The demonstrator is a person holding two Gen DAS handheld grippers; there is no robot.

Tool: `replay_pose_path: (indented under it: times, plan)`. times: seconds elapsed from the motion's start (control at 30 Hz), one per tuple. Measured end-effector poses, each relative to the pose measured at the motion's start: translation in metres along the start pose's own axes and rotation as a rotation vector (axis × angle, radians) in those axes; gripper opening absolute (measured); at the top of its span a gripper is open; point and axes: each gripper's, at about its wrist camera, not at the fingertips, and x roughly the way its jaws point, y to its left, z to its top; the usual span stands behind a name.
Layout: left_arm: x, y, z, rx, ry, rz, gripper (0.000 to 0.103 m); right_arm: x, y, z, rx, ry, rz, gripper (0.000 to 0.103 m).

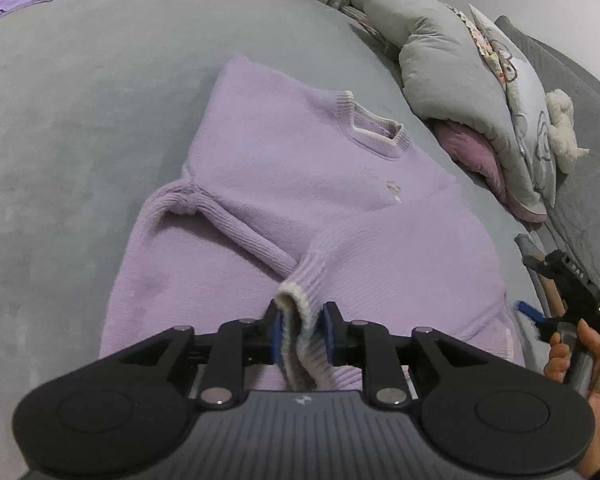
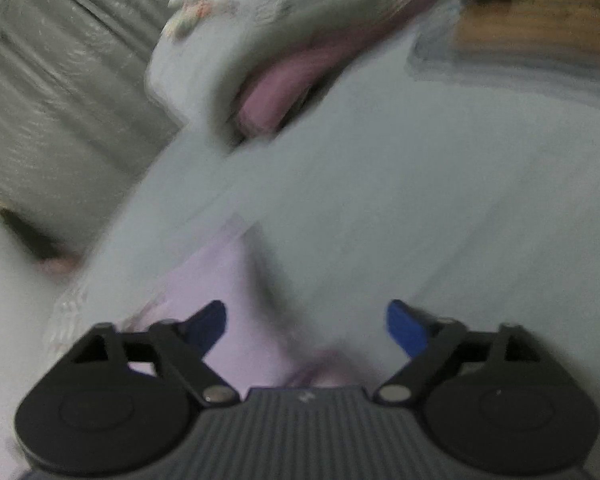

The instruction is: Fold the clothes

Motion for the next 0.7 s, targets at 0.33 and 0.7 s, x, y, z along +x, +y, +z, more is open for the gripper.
replay_pose_path:
  times: [0.33, 0.7]
  plan:
    - [-0.034, 0.012, 0.032, 0.067, -0.155, 0.166, 0.036, 0.008, 0.011, 0.006, -0.086, 0.116, 0.106, 0.1]
    - [-0.012, 0.061, 0.074, 0.005, -0.18, 0.241, 0.037, 0.026, 0.024, 0.033, -0.33, 0.1, 0.22, 0.103]
